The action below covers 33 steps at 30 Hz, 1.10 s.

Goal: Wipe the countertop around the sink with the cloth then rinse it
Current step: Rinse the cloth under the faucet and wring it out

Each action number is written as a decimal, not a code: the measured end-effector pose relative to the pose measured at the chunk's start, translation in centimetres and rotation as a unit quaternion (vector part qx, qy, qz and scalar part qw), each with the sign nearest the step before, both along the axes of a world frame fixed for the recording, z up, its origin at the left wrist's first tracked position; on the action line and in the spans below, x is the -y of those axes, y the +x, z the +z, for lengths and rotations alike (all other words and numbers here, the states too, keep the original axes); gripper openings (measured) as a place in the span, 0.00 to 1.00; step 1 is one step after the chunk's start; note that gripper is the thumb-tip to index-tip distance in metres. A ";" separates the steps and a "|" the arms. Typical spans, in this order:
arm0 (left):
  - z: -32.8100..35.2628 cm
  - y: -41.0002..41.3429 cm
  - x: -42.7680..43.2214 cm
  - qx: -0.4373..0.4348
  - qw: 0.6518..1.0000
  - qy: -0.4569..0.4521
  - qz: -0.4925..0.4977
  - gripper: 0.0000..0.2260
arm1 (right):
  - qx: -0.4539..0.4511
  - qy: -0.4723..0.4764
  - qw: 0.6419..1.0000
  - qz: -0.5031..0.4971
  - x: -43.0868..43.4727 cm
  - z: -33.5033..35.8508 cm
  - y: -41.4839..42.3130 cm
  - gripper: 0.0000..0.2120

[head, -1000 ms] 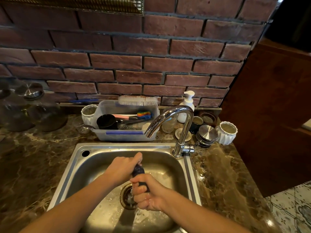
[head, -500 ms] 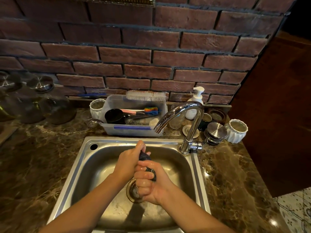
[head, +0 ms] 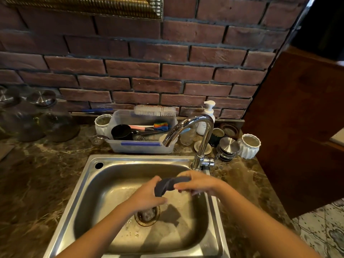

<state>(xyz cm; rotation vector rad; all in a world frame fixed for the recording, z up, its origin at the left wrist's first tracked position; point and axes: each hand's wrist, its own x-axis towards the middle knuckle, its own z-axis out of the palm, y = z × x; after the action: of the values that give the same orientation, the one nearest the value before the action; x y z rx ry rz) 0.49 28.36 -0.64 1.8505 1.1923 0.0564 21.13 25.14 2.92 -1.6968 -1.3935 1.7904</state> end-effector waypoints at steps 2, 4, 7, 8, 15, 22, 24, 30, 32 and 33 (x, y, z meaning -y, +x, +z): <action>1.2 0.0 1.1 0.117 0.975 -0.184 0.039 0.23 | -0.027 0.020 0.996 -0.081 0.3 0.6 0.7 0.12; 2.6 0.1 2.3 0.231 0.920 -0.300 0.105 0.20 | -0.103 0.033 0.983 -0.151 0.9 1.0 0.1 0.11; 4.6 -0.1 3.8 0.339 0.815 -0.434 0.182 0.14 | -0.221 0.062 0.951 -0.206 2.0 1.9 -1.1 0.14; 5.0 -0.2 4.2 0.360 0.788 -0.458 0.199 0.15 | -0.270 0.065 0.936 -0.217 2.3 2.3 -1.5 0.15; 6.6 -0.2 6.6 0.292 0.895 -0.271 0.201 0.17 | -0.298 0.070 0.914 -0.265 5.1 3.9 -3.4 0.16; 5.7 1.2 9.4 0.295 0.917 -0.103 0.247 0.09 | -0.206 0.131 0.931 -0.272 7.8 2.6 -5.5 0.14; 5.4 1.4 10.6 0.312 0.908 -0.105 0.258 0.10 | -0.162 0.175 0.937 -0.255 8.5 1.7 -5.7 0.16; 5.1 1.0 13.0 0.384 0.835 -0.221 0.326 0.11 | -0.199 0.178 0.919 -0.292 11.0 1.0 -6.1 0.11; 5.4 0.6 13.5 0.393 0.809 -0.260 0.352 0.11 | -0.173 0.202 0.922 -0.281 11.7 0.8 -6.4 0.11; 5.5 0.3 13.7 0.399 0.795 -0.280 0.362 0.12 | -0.152 0.216 0.922 -0.282 12.0 0.9 -6.7 0.11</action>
<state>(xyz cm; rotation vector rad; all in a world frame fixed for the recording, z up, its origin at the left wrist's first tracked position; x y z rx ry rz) 0.78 14.68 4.89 0.6214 1.0493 0.7553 14.42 13.14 3.79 -1.3306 -0.9428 1.2411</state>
